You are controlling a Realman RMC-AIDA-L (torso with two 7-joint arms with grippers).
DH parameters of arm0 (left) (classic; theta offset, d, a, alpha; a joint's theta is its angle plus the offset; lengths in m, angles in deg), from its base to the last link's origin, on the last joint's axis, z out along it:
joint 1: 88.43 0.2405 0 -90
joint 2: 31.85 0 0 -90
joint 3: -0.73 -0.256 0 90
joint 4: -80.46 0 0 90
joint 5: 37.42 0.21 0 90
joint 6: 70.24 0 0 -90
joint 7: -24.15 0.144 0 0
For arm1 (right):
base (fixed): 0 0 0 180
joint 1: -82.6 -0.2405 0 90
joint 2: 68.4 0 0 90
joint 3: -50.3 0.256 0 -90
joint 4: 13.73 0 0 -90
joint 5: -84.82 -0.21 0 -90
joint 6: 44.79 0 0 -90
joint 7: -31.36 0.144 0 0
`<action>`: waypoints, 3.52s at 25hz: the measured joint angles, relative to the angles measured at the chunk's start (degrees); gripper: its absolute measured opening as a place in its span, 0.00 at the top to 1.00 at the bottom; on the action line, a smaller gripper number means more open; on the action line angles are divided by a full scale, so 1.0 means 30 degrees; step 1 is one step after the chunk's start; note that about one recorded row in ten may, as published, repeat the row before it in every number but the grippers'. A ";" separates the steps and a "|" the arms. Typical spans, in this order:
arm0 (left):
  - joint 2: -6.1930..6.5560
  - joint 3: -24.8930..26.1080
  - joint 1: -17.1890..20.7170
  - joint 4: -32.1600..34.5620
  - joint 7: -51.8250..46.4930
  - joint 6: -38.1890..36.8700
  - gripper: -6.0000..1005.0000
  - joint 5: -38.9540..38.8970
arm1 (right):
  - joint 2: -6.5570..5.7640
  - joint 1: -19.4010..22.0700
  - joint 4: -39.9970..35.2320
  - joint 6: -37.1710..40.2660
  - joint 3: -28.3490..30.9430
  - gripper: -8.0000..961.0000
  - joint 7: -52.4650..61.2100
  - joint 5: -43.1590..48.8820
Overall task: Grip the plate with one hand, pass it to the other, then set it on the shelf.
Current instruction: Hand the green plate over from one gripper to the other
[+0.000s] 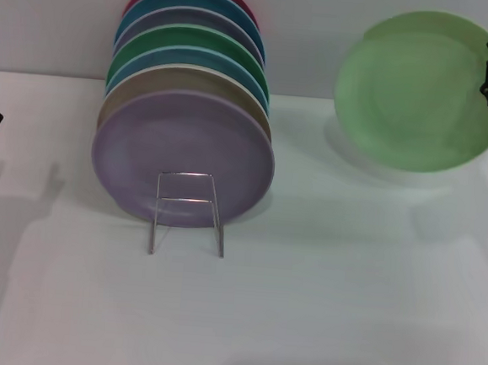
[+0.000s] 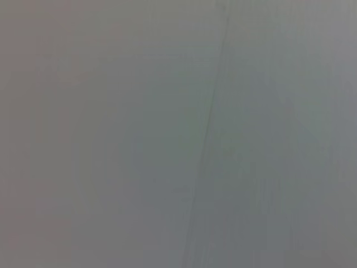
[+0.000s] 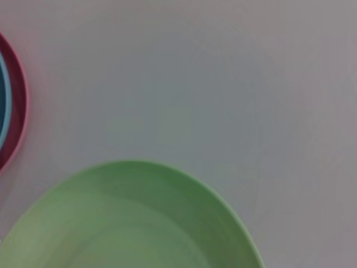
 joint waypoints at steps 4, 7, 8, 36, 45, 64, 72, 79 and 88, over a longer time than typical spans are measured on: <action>-0.0004 0.0000 -0.0039 0.0000 -0.0005 0.0005 0.14 0.0000 | -0.0006 0.0234 -0.1043 0.3033 -0.1307 0.97 0.0089 0.0004; -0.0005 0.0000 -0.0061 -0.0001 -0.0010 0.0005 0.14 0.0002 | -0.0007 0.0388 -0.1714 0.4915 -0.2131 0.97 0.0166 -0.0053; -0.0005 0.0000 -0.0060 0.0000 -0.0011 0.0002 0.14 0.0001 | -0.0006 0.0639 -0.2177 0.6613 -0.2810 0.97 0.0223 -0.0111; 0.0000 -0.0317 0.0145 0.0000 -0.0803 -0.0273 0.14 0.0109 | -0.0187 0.0429 -1.2078 2.1856 -0.6072 0.97 1.5171 0.0765; -0.0018 -0.1806 0.0721 0.0003 -0.1169 -0.1994 0.14 0.0147 | -0.0227 -0.0199 -1.7320 2.7776 -0.6351 0.97 2.1048 0.3609; 0.0041 -0.8045 0.2277 0.0012 -0.0902 -0.6152 0.14 0.0150 | -0.0002 -0.0937 -2.0659 3.1352 -1.0028 0.97 2.1674 0.3697; -0.0070 -0.8917 0.2138 -0.0510 -0.0104 -0.5755 0.14 0.0136 | 0.0090 -0.0495 -2.0633 3.1776 -1.0883 0.97 2.1280 0.3616; -0.0023 -0.9904 0.2277 -0.1346 0.1730 -0.5001 0.14 0.0146 | 0.0177 0.0134 -1.9699 3.1641 -1.3736 0.97 1.9471 0.1438; 0.0054 -1.0295 0.2314 -0.1242 0.1747 -0.4958 0.14 0.0177 | 0.0170 0.0405 -1.7698 3.1587 -2.0572 0.97 1.3538 -0.6304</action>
